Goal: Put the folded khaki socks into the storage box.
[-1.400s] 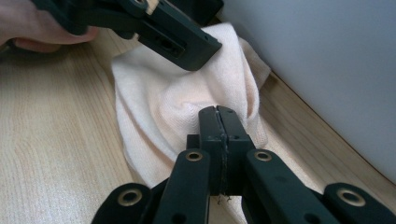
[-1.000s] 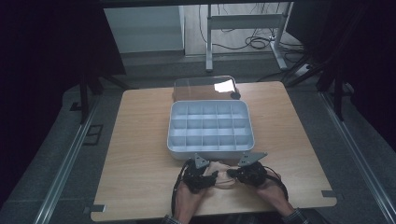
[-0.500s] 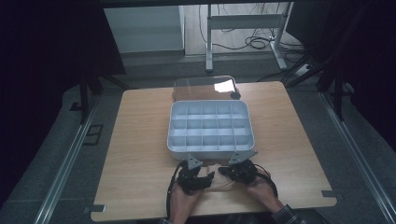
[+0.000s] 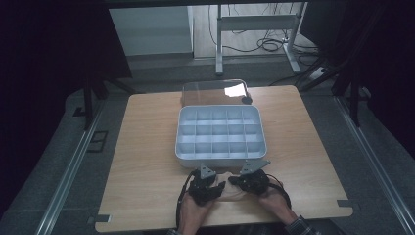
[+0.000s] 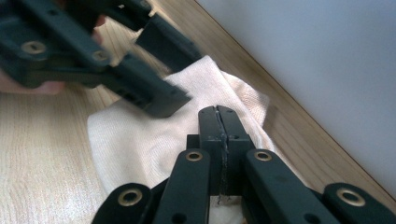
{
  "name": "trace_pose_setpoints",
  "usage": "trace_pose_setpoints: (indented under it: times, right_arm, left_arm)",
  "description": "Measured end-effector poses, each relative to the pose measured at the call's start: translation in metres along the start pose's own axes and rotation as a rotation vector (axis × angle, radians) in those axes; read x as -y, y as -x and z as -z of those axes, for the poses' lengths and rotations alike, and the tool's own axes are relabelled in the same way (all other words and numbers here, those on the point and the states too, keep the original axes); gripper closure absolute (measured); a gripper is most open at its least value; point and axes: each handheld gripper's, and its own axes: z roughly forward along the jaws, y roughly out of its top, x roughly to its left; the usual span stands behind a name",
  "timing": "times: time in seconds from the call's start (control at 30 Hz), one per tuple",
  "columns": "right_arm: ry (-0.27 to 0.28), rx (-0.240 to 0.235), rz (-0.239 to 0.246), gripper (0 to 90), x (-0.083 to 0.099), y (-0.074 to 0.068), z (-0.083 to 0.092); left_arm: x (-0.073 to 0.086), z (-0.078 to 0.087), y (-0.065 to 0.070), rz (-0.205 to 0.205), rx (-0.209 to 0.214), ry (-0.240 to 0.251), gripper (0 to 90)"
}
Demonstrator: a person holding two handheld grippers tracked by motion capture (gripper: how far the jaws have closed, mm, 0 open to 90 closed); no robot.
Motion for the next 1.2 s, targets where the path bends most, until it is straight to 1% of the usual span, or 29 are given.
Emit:
trace_pose_setpoints:
  times: [0.07, 0.17, 0.2, 0.23, 0.27, 0.33, 0.4, 0.47, 0.5, 0.53, 0.63, 0.67, 0.73, 0.77, 0.8, 0.87, 0.9, 0.93, 1.1, 1.13, 1.2]
  right_arm:
    - [0.003, 0.004, 0.004, 90.0, 0.001, -0.001, 0.0]
    - [0.005, 0.005, 0.003, 90.0, 0.001, -0.001, 0.0]
    - [0.005, 0.005, 0.005, 90.0, 0.001, -0.001, 0.0]
    - [0.006, 0.005, 0.003, 90.0, 0.001, -0.001, 0.0]
    - [0.006, 0.004, 0.0, 90.0, 0.001, -0.001, 0.0]
    - [0.007, 0.002, 0.0, 90.0, 0.001, -0.001, 0.0]
    - [0.007, 0.003, 0.002, 90.0, 0.001, -0.001, 0.0]
    - [0.0, 0.004, 0.016, 90.0, 0.001, -0.001, 0.001]
    - [-0.005, 0.004, 0.021, 90.0, 0.0, -0.001, 0.001]
    - [-0.007, 0.004, 0.02, 90.0, 0.0, -0.001, 0.001]
    - [-0.017, 0.018, 0.04, 90.0, -0.003, -0.005, 0.005]
    - [-0.011, 0.011, 0.041, 90.0, -0.004, -0.007, 0.007]
    - [0.006, -0.021, 0.04, 90.0, -0.005, -0.013, 0.01]
    - [0.001, -0.025, 0.045, 90.0, -0.005, -0.016, 0.01]
    - [-0.009, -0.023, 0.052, 90.0, -0.004, -0.017, 0.009]
    - [-0.036, -0.005, 0.066, 90.0, -0.001, -0.02, 0.005]
    - [-0.026, -0.005, 0.066, 90.0, 0.001, -0.02, 0.005]
    - [-0.028, -0.008, 0.052, 90.0, 0.001, -0.019, 0.006]
    - [-0.019, -0.014, 0.029, 90.0, 0.004, -0.017, 0.005]
    - [-0.016, -0.019, 0.025, 90.0, 0.005, -0.016, 0.005]
    - [-0.006, -0.027, 0.016, 90.0, 0.006, -0.015, 0.005]
  left_arm:
    - [0.003, 0.003, 0.004, -0.005, 0.011, -0.011, 54.0]
    - [0.005, 0.003, 0.008, -0.018, -0.011, -0.004, 53.7]
    - [0.005, 0.003, 0.008, -0.018, -0.012, -0.003, 55.3]
    - [0.005, 0.002, 0.009, -0.027, -0.014, 0.0, 58.1]
    - [0.006, 0.002, 0.01, -0.03, -0.005, 0.002, 63.5]
    - [0.005, 0.002, 0.009, -0.02, 0.01, -0.002, 71.4]
    - [0.006, 0.001, 0.006, 0.015, 0.049, 0.006, 78.1]
    - [0.007, 0.001, 0.002, 0.046, 0.078, 0.014, 81.5]
    - [0.007, 0.001, 0.001, 0.055, 0.083, 0.017, 82.0]
    - [0.007, 0.001, 0.0, 0.056, 0.081, 0.021, 82.3]
    - [0.006, 0.001, 0.0, 0.055, 0.081, 0.024, 82.6]
    - [0.006, 0.001, 0.0, 0.059, 0.087, 0.026, 82.6]
    - [0.006, 0.001, -0.002, 0.071, 0.095, 0.029, 82.7]
    - [0.006, 0.001, -0.002, 0.075, 0.096, 0.03, 82.8]
    - [0.006, 0.002, -0.003, 0.077, 0.1, 0.032, 82.8]
    - [0.005, 0.003, -0.003, 0.077, 0.107, 0.036, 83.0]
    - [0.004, 0.004, -0.003, 0.078, 0.111, 0.039, 83.2]
    - [0.003, 0.005, -0.003, 0.077, 0.115, 0.039, 83.2]
    - [0.001, 0.007, -0.002, 0.094, 0.137, 0.045, 82.0]
    - [0.002, 0.008, -0.002, 0.098, 0.135, 0.045, 80.3]
    - [0.006, 0.01, -0.003, 0.093, 0.106, 0.04, 74.4]
